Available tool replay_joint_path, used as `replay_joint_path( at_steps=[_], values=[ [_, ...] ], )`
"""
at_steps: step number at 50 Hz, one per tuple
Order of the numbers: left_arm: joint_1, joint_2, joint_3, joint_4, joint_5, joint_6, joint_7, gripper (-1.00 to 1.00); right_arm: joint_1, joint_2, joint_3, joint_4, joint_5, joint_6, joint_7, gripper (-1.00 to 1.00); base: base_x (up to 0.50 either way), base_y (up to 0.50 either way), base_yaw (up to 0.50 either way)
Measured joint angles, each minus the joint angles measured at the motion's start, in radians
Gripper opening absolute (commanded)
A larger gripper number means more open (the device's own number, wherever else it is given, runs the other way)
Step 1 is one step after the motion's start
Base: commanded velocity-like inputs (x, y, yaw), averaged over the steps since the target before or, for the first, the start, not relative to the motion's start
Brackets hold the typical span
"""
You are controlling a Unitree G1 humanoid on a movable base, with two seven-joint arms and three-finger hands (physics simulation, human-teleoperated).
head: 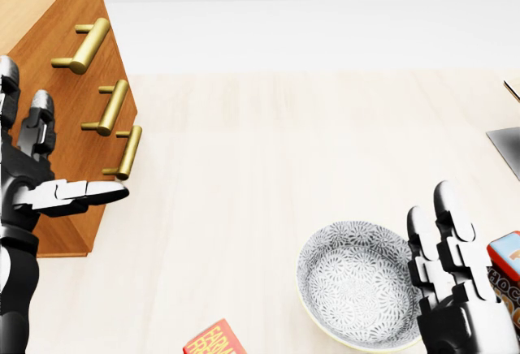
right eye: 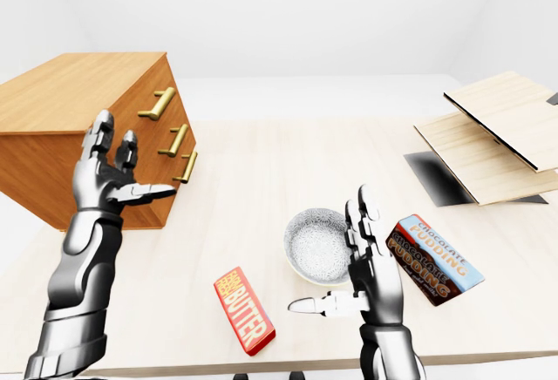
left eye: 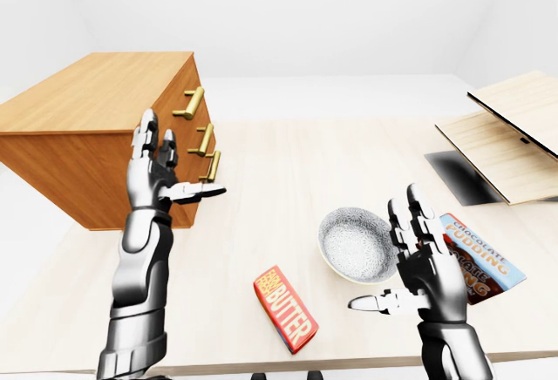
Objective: Close the top drawer of the cabinet and put the bowl on top of it.
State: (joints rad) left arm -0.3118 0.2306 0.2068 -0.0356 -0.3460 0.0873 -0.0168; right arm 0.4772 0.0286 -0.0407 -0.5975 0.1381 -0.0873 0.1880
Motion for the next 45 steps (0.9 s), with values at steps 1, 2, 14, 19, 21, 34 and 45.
replay_joint_path(
  at_steps=[1,2,14,19,21,34,45],
  values=[
    [0.014,-0.006,0.003,-0.032,0.007,0.0,0.001,1.0,0.0,0.0,0.0,0.0,0.0,0.0,0.0,1.0,0.0,0.0,0.0],
    [0.027,-0.012,0.004,-0.064,0.015,0.0,0.001,1.0,0.0,0.0,-0.001,0.0,0.001,0.0,0.001,1.0,0.0,0.0,0.0],
    [0.189,-0.097,-0.047,-0.386,0.144,0.0,-0.03,1.0,0.001,0.002,-0.003,-0.004,0.003,0.0,0.005,1.0,0.0,0.0,0.0],
    [0.251,-0.134,-0.089,-0.489,0.22,0.0,-0.041,1.0,0.001,0.002,-0.003,-0.006,0.003,0.0,0.007,1.0,0.0,0.0,0.0],
    [0.273,-0.146,-0.105,-0.523,0.247,0.0,-0.045,1.0,0.001,0.002,-0.003,-0.007,0.004,0.0,0.007,1.0,0.0,0.0,0.0],
    [0.358,-0.197,-0.196,-0.651,0.382,0.0,-0.054,1.0,0.005,0.002,-0.005,-0.014,0.006,0.0,0.011,1.0,0.0,0.0,0.0],
    [0.371,-0.217,-0.292,-0.679,0.493,0.0,-0.032,1.0,0.016,0.009,-0.022,-0.033,0.018,0.0,0.025,1.0,0.0,0.0,0.0]
  ],
)
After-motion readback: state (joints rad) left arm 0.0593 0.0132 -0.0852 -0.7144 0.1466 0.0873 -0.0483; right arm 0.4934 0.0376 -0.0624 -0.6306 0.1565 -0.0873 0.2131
